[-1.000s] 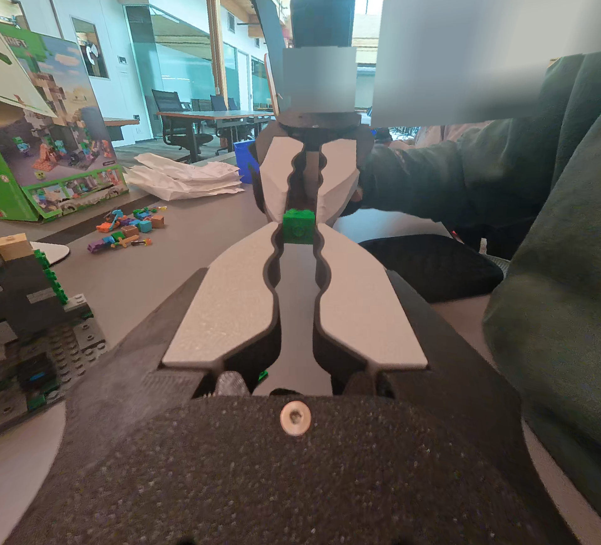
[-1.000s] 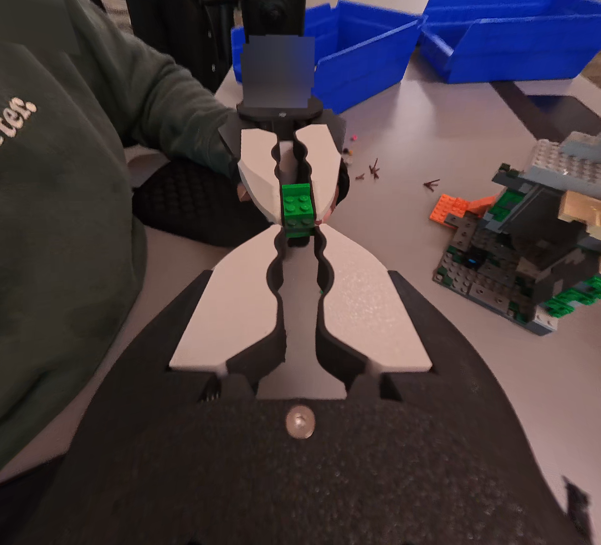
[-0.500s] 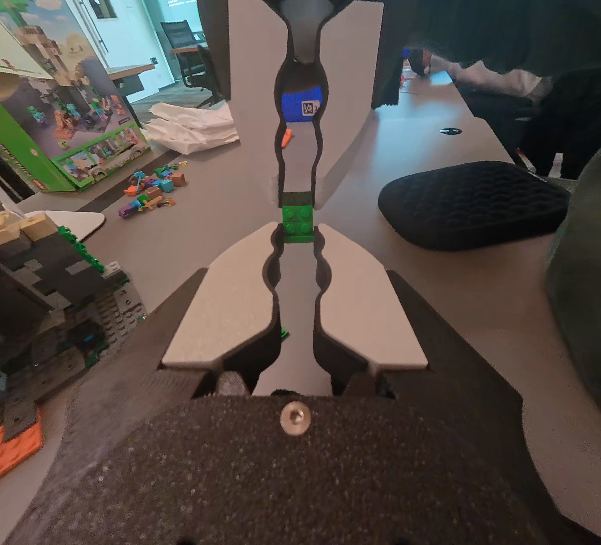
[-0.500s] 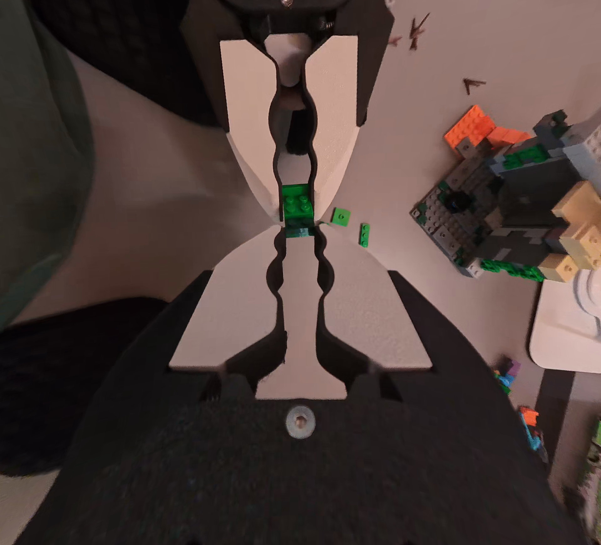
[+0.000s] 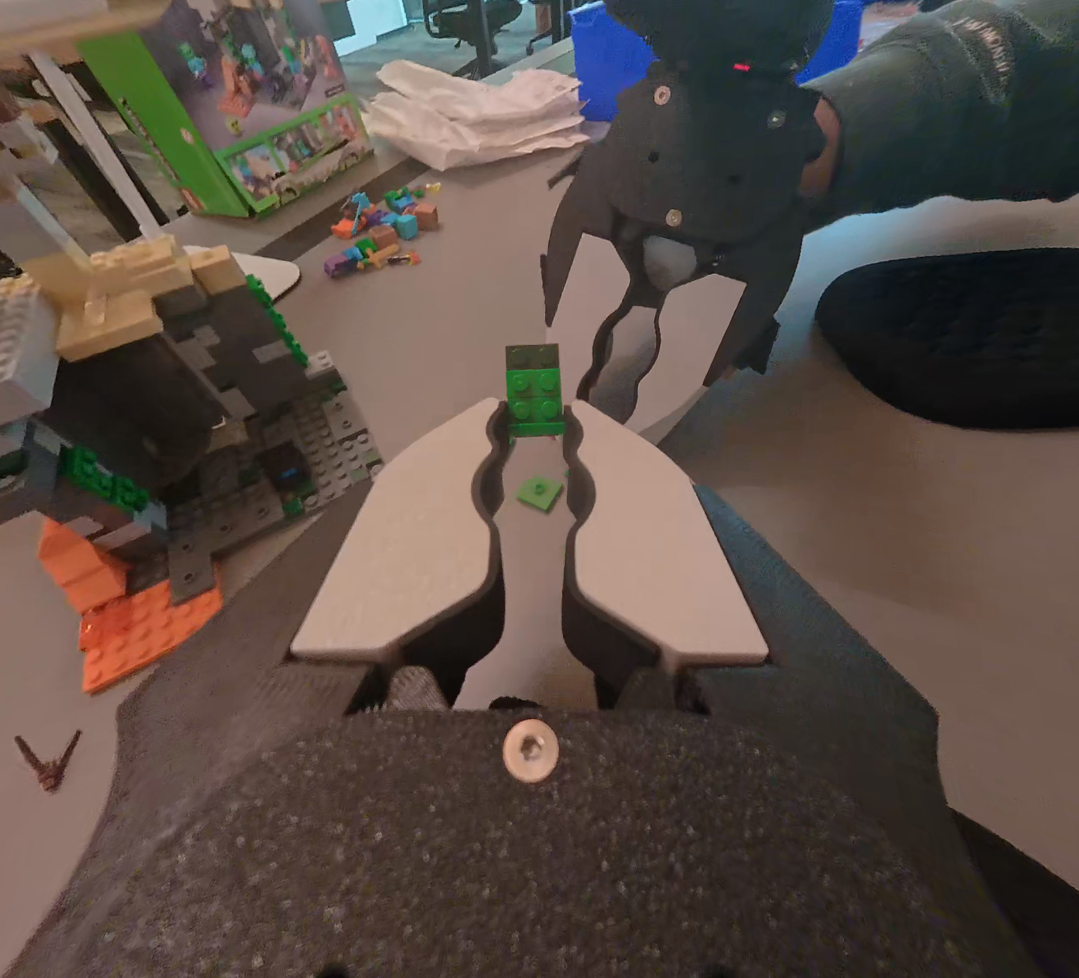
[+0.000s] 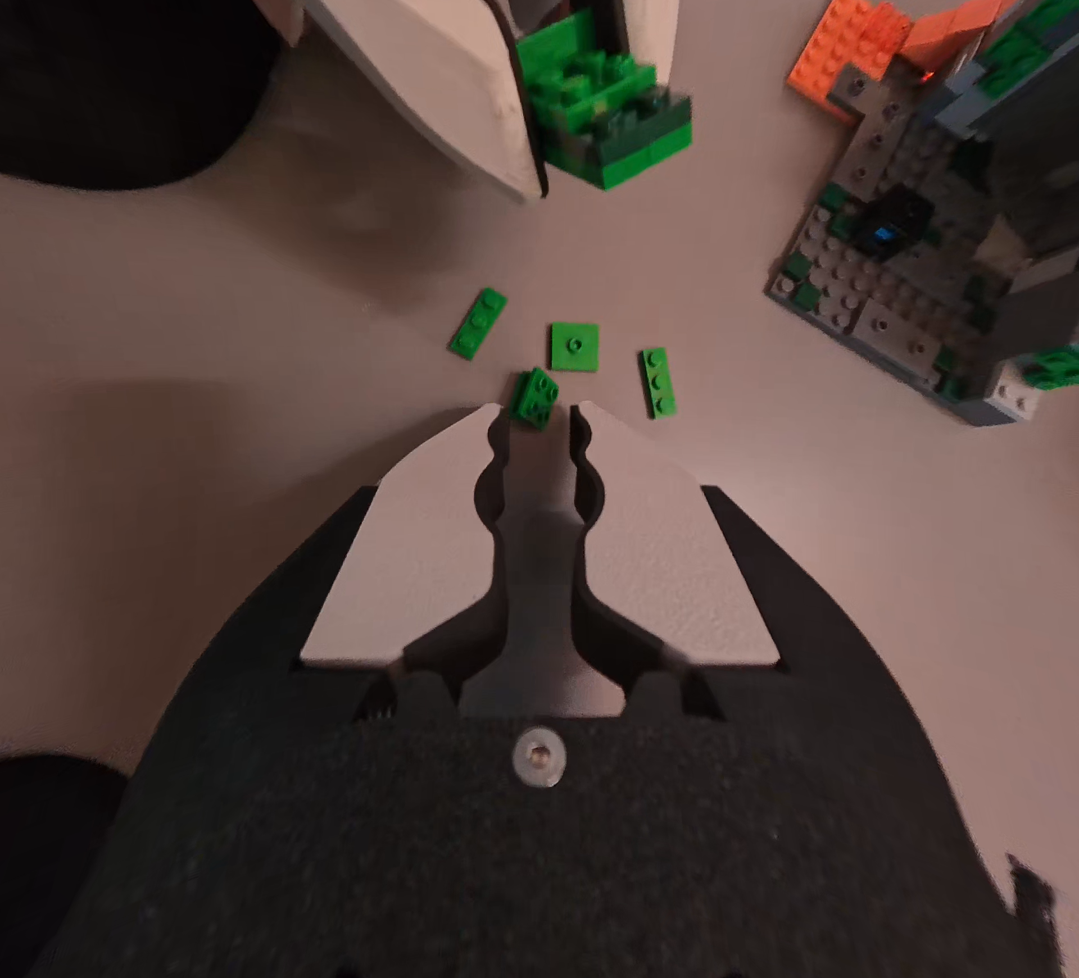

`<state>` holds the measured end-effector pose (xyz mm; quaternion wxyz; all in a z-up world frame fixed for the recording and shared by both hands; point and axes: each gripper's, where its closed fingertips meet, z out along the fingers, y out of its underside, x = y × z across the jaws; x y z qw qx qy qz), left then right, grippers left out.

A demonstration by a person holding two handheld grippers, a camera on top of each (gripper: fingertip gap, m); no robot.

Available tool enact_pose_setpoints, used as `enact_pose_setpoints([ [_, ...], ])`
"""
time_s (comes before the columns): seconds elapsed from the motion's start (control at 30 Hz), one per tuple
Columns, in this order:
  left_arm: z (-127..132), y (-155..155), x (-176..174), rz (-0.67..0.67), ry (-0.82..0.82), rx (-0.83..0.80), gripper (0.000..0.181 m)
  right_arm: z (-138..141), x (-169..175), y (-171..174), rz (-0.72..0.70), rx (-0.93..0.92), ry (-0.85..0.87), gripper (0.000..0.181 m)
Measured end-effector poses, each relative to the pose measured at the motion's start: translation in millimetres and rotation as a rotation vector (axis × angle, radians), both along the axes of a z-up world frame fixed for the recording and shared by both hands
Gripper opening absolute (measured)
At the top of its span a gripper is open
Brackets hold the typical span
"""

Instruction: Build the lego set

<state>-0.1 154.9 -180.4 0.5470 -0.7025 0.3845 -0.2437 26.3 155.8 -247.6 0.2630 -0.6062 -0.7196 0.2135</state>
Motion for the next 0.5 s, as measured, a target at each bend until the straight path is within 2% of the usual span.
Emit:
enact_pose_setpoints([
  [0.07, -1.4, 1.2, -1.1, 0.005, 0.004, -0.004, 0.017, 1.9, -4.8, -0.6, 0.008, 0.002, 0.016, 0.015],
  [0.1, -1.8, 1.1, -1.1, 0.004, 0.0, -0.009, 0.017, 2.4, -5.5, -0.7, 0.02, 0.015, 0.014, 0.006],
  [0.23, -5.7, 1.2, -1.5, 0.001, 0.004, -0.035, 0.017, 10.1, -5.4, 0.5, 0.081, 0.131, 0.042, 0.003],
  [0.43, -12.6, -3.3, 2.9, -0.032, 0.014, -0.086, 0.017, 43.2, 1.8, -7.8, 0.156, 0.299, 0.277, 0.003],
  [0.5, -15.3, -5.5, 4.9, -0.047, 0.024, -0.101, 0.016, 46.1, 7.9, -12.4, 0.176, 0.356, 0.312, 0.003],
])
